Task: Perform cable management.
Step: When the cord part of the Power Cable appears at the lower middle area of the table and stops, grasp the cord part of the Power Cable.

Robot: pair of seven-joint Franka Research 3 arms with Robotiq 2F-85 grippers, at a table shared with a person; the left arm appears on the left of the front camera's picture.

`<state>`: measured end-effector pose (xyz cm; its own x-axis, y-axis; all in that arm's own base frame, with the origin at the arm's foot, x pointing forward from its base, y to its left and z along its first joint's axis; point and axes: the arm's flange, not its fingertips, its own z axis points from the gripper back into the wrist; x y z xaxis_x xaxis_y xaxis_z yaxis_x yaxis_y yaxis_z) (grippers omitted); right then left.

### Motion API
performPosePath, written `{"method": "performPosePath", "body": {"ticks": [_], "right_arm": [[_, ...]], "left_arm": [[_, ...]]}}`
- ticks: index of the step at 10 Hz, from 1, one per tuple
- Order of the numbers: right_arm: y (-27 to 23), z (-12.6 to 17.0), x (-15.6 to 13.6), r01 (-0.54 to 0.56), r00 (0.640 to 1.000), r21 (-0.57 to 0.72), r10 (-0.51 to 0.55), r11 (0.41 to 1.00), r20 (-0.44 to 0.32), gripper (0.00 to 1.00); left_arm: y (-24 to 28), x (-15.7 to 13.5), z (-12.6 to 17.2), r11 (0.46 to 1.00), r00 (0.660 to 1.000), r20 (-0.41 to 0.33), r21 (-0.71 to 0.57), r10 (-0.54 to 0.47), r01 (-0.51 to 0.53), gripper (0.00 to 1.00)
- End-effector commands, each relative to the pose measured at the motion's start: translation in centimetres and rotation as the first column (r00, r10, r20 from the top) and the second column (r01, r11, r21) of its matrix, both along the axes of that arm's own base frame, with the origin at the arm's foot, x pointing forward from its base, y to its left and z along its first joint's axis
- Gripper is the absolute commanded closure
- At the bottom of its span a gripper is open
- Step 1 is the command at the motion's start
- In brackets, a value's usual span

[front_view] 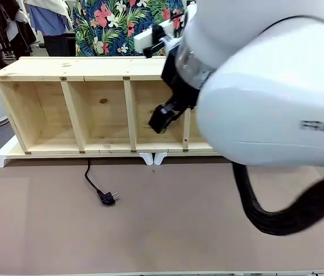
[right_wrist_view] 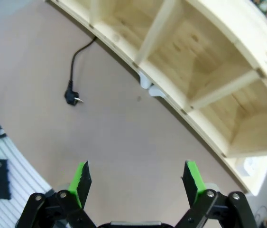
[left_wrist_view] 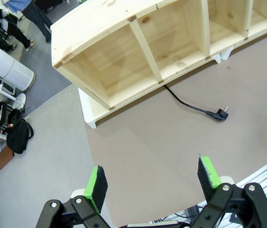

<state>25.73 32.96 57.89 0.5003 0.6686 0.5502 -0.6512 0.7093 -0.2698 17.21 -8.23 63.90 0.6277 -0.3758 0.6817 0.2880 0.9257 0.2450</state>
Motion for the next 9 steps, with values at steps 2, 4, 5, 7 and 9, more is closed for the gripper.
{"method": "performPosePath", "body": {"ticks": [2,4,5,7,9], "right_arm": [[4.4,-1.6,3.3,0.015,0.999,0.007,-0.015,1.0,-0.044,0.0],[6.3,-3.1,5.0,0.029,0.996,0.002,-0.029,1.0,-0.085,0.0],[7.3,-3.8,5.7,0.04,0.995,-0.005,-0.04,0.999,-0.091,0.0],[9.6,-5.6,6.9,0.037,0.993,-0.046,-0.041,0.998,-0.111,0.0],[11.4,-7.2,7.3,0.01,0.993,-0.105,-0.023,0.994,-0.12,0.0]], "left_arm": [[0.0,0.2,0.1,1.0,1.0,0.008,-0.001,-0.005,0.005,0.0],[0.0,0.2,0.1,1.0,1.0,0.008,-0.001,-0.005,0.005,0.0],[0.0,0.2,0.1,1.0,1.0,0.008,-0.001,-0.005,0.005,0.0],[0.0,0.2,0.1,1.0,1.0,0.008,-0.001,-0.005,0.005,0.0],[0.0,0.2,0.1,1.0,1.0,0.008,-0.001,-0.005,0.005,0.0]]}}
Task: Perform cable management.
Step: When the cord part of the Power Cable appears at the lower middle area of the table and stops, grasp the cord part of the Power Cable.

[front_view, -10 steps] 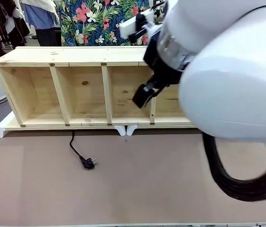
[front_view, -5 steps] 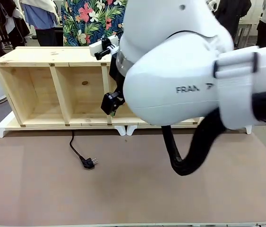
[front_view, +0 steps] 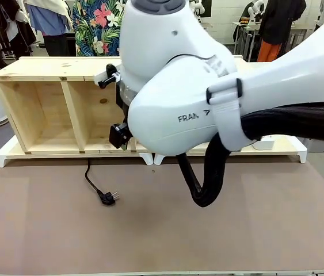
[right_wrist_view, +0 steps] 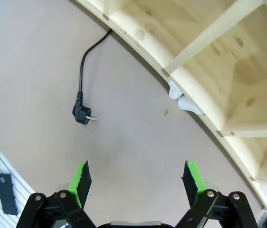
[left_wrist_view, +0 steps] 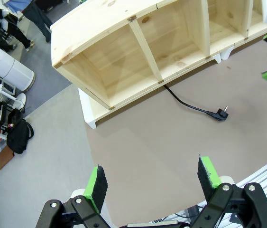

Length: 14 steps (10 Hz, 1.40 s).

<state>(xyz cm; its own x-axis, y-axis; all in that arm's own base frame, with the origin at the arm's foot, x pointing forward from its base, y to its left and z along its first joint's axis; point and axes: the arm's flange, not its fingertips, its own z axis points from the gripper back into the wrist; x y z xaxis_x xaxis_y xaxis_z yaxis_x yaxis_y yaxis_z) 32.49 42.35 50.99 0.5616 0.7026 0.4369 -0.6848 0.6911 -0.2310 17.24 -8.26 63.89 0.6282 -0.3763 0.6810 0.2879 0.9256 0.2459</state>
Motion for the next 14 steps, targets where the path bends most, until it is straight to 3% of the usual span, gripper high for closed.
{"method": "performPosePath", "body": {"ticks": [1,14], "right_arm": [[2.5,-0.8,0.8,0.012,1.0,-0.05,-0.012,0.999,0.004,0.0],[2.1,-0.9,1.3,-0.025,1.0,-0.036,0.025,0.999,-0.016,0.0]], "left_arm": [[0.0,0.2,0.1,1.0,1.0,0.008,-0.002,-0.006,0.006,0.0],[0.0,0.2,0.1,1.0,1.0,0.008,-0.002,-0.006,0.006,0.0]]}}
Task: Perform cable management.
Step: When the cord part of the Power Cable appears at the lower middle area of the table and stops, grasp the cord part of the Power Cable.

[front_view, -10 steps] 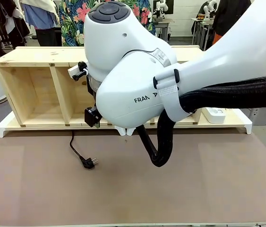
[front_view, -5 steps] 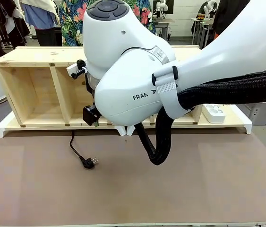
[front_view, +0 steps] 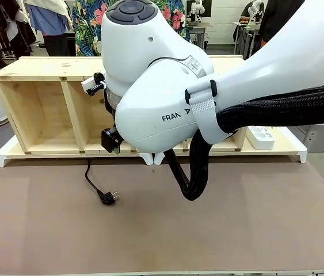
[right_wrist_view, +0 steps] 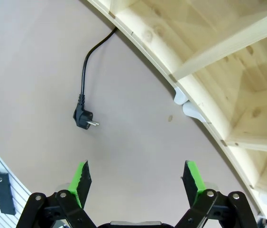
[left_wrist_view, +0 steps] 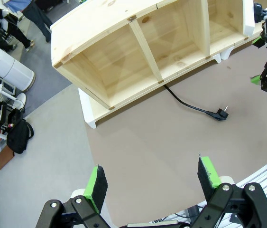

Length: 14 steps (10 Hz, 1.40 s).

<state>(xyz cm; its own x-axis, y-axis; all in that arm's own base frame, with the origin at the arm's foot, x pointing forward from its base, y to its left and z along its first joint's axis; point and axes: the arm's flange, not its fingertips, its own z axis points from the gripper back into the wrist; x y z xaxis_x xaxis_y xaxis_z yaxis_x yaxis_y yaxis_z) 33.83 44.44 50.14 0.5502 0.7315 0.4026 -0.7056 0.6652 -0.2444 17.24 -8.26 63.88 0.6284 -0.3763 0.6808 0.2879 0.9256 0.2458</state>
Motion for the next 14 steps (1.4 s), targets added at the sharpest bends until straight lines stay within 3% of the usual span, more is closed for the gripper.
{"method": "performPosePath", "body": {"ticks": [1,4,7,10,14], "right_arm": [[1.0,-0.8,1.1,-0.008,0.998,0.038,0.01,0.999,-0.07,0.0],[3.7,-2.8,2.8,-0.058,0.979,0.106,0.077,0.993,-0.188,0.0],[4.7,-4.9,3.1,-0.086,0.964,0.11,0.11,0.99,-0.243,0.0],[6.9,-9.6,4.7,-0.123,0.939,0.137,0.16,0.983,-0.306,0.0],[9.5,-13.4,6.5,-0.165,0.923,0.111,0.193,0.98,-0.334,0.0]], "left_arm": [[0.0,0.2,0.1,1.0,1.0,0.008,-0.002,-0.006,0.006,0.0],[0.0,0.2,0.1,1.0,1.0,0.008,-0.002,-0.006,0.006,0.0],[0.0,0.2,0.1,1.0,1.0,0.008,-0.002,-0.006,0.006,0.0],[0.0,0.2,0.1,1.0,1.0,0.008,-0.002,-0.006,0.006,0.0],[0.0,0.2,0.1,1.0,1.0,0.008,-0.002,-0.006,0.006,0.0]]}}
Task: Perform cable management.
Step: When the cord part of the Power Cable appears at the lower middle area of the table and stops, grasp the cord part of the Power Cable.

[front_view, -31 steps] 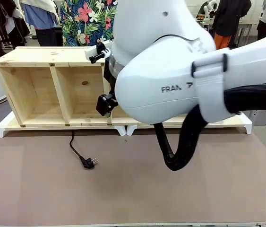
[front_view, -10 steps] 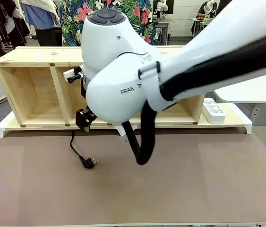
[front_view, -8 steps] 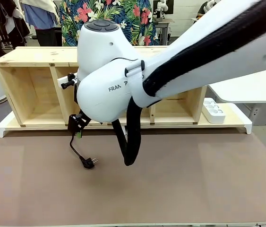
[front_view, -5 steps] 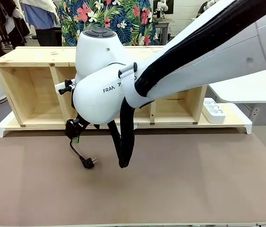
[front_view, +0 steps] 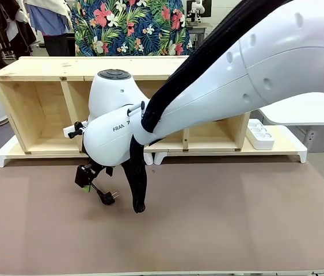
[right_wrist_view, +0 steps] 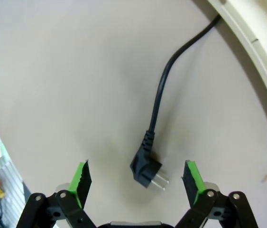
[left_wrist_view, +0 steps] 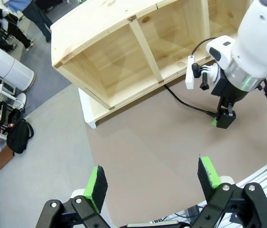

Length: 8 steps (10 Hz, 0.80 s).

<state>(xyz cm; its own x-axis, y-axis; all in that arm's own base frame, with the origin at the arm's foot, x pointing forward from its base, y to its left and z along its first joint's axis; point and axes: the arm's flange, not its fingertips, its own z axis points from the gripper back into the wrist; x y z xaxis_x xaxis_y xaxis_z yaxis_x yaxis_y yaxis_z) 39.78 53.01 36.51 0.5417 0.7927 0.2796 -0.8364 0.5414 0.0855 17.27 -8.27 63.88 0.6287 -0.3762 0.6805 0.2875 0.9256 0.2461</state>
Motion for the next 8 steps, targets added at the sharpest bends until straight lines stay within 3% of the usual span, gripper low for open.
{"method": "performPosePath", "body": {"ticks": [1,8], "right_arm": [[1.4,-0.6,0.7,-0.021,1.0,-0.037,0.021,0.999,0.007,0.0],[2.5,-4.4,1.0,0.045,0.999,-0.142,-0.045,0.989,0.008,0.0]], "left_arm": [[0.0,0.2,0.1,1.0,1.0,0.009,-0.002,-0.006,0.006,0.0],[0.0,0.2,0.1,1.0,1.0,0.009,-0.002,-0.006,0.006,0.0]]}}
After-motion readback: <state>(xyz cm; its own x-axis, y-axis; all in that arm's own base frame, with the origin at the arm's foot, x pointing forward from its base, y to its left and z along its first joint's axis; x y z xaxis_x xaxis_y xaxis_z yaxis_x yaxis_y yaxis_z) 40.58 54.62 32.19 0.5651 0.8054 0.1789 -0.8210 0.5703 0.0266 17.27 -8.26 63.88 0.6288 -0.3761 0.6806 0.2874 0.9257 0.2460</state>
